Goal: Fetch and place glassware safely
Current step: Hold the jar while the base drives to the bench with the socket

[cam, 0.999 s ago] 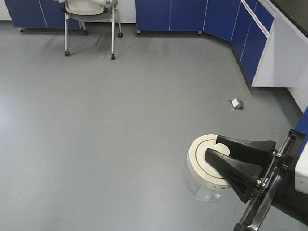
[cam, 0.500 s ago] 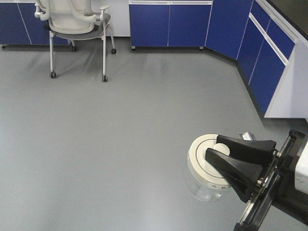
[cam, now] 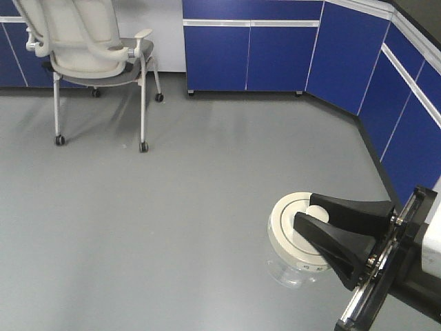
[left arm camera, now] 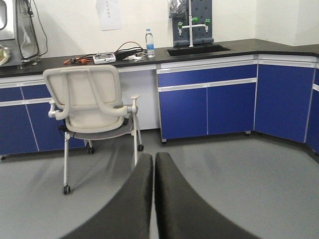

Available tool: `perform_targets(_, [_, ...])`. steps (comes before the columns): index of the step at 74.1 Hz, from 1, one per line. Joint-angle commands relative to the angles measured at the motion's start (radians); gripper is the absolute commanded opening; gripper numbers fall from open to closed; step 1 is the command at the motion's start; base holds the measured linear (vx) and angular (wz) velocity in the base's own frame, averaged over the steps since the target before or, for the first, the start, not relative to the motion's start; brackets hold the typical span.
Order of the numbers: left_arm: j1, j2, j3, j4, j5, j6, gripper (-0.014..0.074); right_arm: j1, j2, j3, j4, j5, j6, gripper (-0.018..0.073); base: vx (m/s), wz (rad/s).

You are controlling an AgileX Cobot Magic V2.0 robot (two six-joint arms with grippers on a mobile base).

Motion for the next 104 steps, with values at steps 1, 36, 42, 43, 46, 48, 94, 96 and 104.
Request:
perform_targets(1, [-0.006,0.012,-0.027,-0.007,-0.073,-0.002,-0.0007,-0.002,-0.007,-0.031,0.037,-0.045,-0.007,-0.0001,0.63,-0.03])
perform_targets(36, [-0.006,0.012,-0.027,-0.007,-0.073,-0.002,-0.0007,-0.002,-0.007,-0.031,0.037,-0.046,-0.007,-0.0001,0.58,-0.05])
perform_targets(42, [-0.006,0.012,-0.027,-0.007,-0.073,-0.002,-0.0007,-0.002,-0.007,-0.031,0.037,-0.046,-0.007,-0.0001,0.54,-0.01])
perform_targets(43, [-0.006,0.012,-0.027,-0.007,-0.073,-0.002,-0.0007,-0.002,-0.007,-0.031,0.037,-0.046,-0.007,-0.0001,0.54,-0.01])
perform_targets(46, [-0.006,0.012,-0.027,-0.007,-0.073,-0.002,-0.0007,-0.002,-0.007,-0.031,0.037,-0.045,-0.007,-0.0001,0.54,-0.01])
perform_targets(48, [-0.006,0.012,-0.027,-0.007,-0.073,-0.002,-0.0007,-0.002,-0.007,-0.031,0.037,-0.045,-0.007,-0.0001,0.53,-0.02])
perform_targets(94, [-0.006,0.012,-0.027,-0.007,-0.073,-0.002,-0.0007,-0.002,-0.007,-0.031,0.037,-0.043,-0.007,-0.0001,0.43,-0.59])
perform_targets(96, [-0.006,0.012,-0.027,-0.007,-0.073,-0.002,-0.0007,-0.002,-0.007,-0.031,0.037,-0.043,-0.007,-0.0001,0.3,-1.01])
perform_targets(104, [-0.006,0.012,-0.027,-0.007,-0.073,-0.002,-0.0007,-0.002,-0.007,-0.031,0.037,-0.043,-0.007,-0.0001,0.27,-1.01])
